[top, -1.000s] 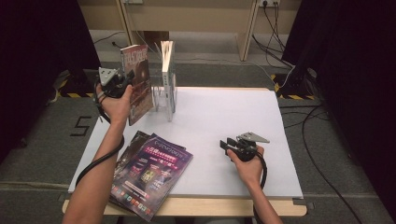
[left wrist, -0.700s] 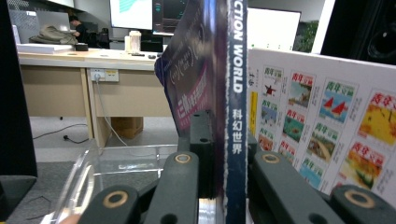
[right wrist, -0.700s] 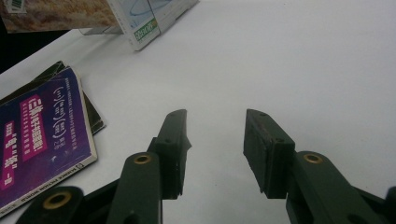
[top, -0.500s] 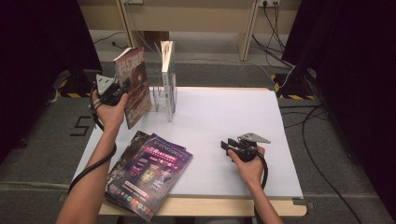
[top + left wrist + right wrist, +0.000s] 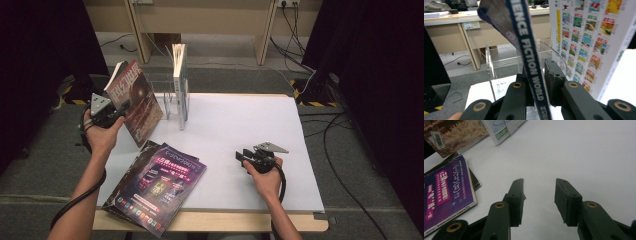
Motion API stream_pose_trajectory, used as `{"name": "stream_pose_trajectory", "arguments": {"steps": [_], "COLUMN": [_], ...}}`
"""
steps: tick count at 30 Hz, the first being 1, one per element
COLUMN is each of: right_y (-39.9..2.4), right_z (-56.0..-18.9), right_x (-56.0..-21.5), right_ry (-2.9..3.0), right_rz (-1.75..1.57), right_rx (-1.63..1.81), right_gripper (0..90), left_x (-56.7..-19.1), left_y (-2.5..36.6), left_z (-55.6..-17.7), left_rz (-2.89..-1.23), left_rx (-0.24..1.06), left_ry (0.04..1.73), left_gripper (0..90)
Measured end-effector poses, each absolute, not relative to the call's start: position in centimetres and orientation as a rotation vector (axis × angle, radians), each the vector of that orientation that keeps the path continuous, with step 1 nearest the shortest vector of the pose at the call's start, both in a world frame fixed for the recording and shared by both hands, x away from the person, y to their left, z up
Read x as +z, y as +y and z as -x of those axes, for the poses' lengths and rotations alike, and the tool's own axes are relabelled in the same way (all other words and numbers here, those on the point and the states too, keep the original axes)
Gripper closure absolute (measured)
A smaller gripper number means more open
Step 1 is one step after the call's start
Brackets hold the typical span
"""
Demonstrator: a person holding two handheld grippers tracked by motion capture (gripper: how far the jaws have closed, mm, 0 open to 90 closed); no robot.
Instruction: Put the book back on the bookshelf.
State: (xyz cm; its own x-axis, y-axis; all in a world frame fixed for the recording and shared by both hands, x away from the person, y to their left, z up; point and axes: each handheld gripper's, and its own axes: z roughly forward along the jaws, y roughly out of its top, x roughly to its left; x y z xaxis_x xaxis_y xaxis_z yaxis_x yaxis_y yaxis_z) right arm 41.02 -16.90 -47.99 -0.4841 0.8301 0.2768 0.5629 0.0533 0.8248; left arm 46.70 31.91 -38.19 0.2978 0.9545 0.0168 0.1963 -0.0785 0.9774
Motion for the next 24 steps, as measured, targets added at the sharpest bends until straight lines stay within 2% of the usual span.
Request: {"name": "stream_pose_trajectory", "arguments": {"steps": [8, 24], "right_y": [-17.0, -17.0], "right_z": [-41.0, -41.1], "right_x": [-48.0, -48.0], "right_ry": [2.067, 2.083], "right_rz": [-1.414, -1.422], "right_rx": [1.417, 1.424], "right_gripper": [59.1, 57.7], "left_x": [-38.5, -37.4], "left_y": [32.3, 30.4], "left_z": [-46.0, -47.1], "left_rz": [-1.41, -1.359], "left_rx": [0.84, 0.801], "left_ry": [1.149, 1.174], "left_gripper": [79.1, 77.8]}}
